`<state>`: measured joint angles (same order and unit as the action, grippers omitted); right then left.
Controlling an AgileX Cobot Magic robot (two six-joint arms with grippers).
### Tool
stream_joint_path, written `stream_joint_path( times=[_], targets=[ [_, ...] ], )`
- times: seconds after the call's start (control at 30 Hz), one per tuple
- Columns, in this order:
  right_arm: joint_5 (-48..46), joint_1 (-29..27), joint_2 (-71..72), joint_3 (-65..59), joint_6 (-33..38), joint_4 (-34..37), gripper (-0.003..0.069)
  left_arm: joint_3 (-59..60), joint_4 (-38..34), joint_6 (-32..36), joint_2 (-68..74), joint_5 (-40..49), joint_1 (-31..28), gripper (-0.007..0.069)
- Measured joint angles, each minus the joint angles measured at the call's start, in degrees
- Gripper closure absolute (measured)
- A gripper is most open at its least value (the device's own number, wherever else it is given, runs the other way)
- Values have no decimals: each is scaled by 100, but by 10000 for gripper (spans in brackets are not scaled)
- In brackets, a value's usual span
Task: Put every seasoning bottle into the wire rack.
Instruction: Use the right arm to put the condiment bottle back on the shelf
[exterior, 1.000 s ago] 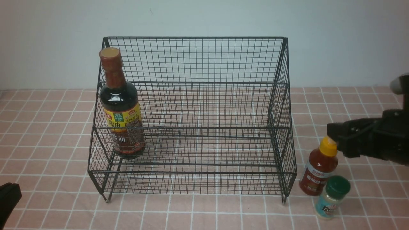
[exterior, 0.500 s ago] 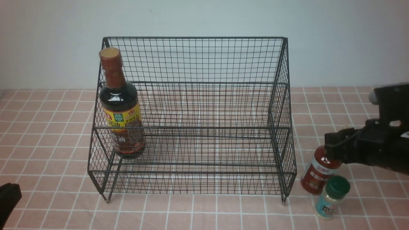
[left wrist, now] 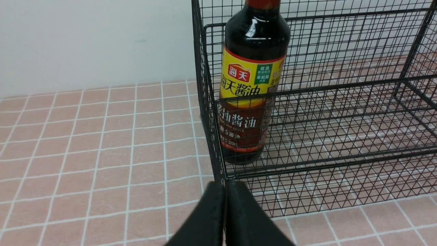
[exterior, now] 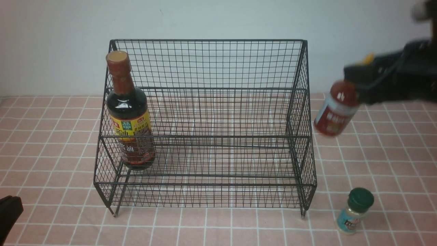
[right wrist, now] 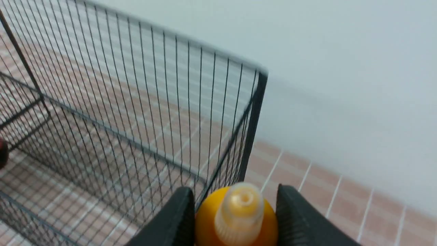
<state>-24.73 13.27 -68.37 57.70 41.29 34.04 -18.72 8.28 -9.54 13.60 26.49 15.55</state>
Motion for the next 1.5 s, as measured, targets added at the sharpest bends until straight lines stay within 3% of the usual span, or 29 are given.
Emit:
stream_joint_path(
  times=[0.2,0.37,0.53,0.7,1.5],
  targets=[
    [-590,0,146,844,-417,-282,374,0,0,0,0,0,0,631],
    [-809,0,146,1144,-413,218,374,0,-5,0,0,-6,0,631],
    [-946,224,54,1174,174,1026,374,0,-5,0,0,-6,0,631],
    [-963,576,-369,1174,702,1366,374,0,-5,0,0,-6,0,631],
    [-775,648,-2072,1174,874,1415,374,0,-5,0,0,-6,0,631]
  ],
)
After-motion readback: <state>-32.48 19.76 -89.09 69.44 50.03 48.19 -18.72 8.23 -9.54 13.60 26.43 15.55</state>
